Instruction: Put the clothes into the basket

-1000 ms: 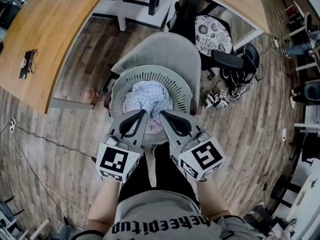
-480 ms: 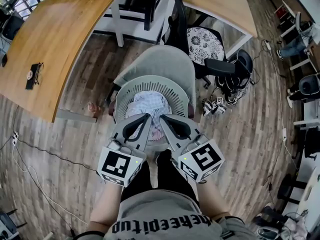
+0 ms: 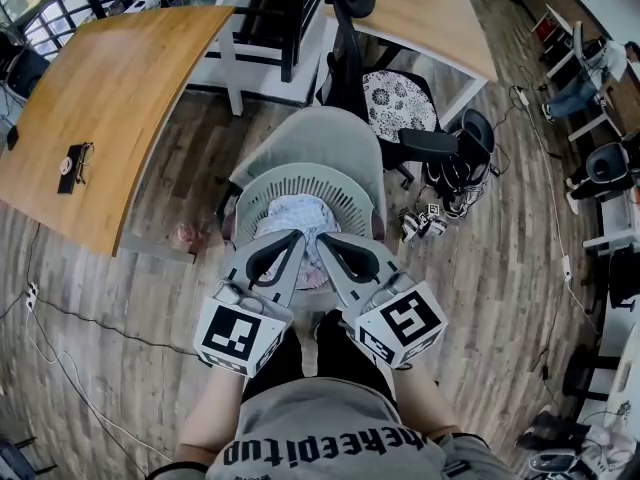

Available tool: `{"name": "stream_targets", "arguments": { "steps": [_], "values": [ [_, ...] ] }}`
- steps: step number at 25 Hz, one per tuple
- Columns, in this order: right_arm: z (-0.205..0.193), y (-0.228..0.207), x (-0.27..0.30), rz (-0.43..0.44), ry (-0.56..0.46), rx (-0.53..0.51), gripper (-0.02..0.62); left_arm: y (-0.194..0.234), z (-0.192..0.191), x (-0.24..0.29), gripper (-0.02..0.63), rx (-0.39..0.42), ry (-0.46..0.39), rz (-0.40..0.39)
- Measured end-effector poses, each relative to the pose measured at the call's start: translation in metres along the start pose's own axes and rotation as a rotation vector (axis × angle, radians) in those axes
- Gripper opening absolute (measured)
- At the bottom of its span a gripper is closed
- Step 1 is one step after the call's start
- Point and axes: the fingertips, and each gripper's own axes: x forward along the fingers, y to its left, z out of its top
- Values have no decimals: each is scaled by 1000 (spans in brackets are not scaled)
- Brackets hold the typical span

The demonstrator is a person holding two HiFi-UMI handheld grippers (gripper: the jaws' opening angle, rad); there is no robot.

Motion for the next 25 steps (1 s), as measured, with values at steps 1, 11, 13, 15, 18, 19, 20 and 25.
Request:
{"name": "stream_targets", "arguments": {
  "steps": [1,11,13,15,18,19,20,25],
  "values": [
    [1,2,-1,-5,-6,-2,9,-1,2,-2,14,3,-5,-1],
    [25,16,-11,-43,-67,-41,9,-4,27,-21,14,29,-72,-22],
    [28,20,-13,-47,-75,-47,9,-6,31,-25,14,26,-85,-31],
    [32,23,-14,-52,-85,-52,9,-7,36,-28,14,27,-97,-39],
    [35,27,-16,-58,-97,-53,9,-9,41,-33,14,32,-111,-47],
    [36,29,-17,-58,-100,-51,9,-9,42,-34,14,32,-116,-50],
    [37,30,-17,-58,-103,-51,9,-9,43,-35,14,31,-121,-54],
    [39,36,-16,-66,-108,-61,9,-8,44,-40,14,31,-136,-67]
  ]
}}
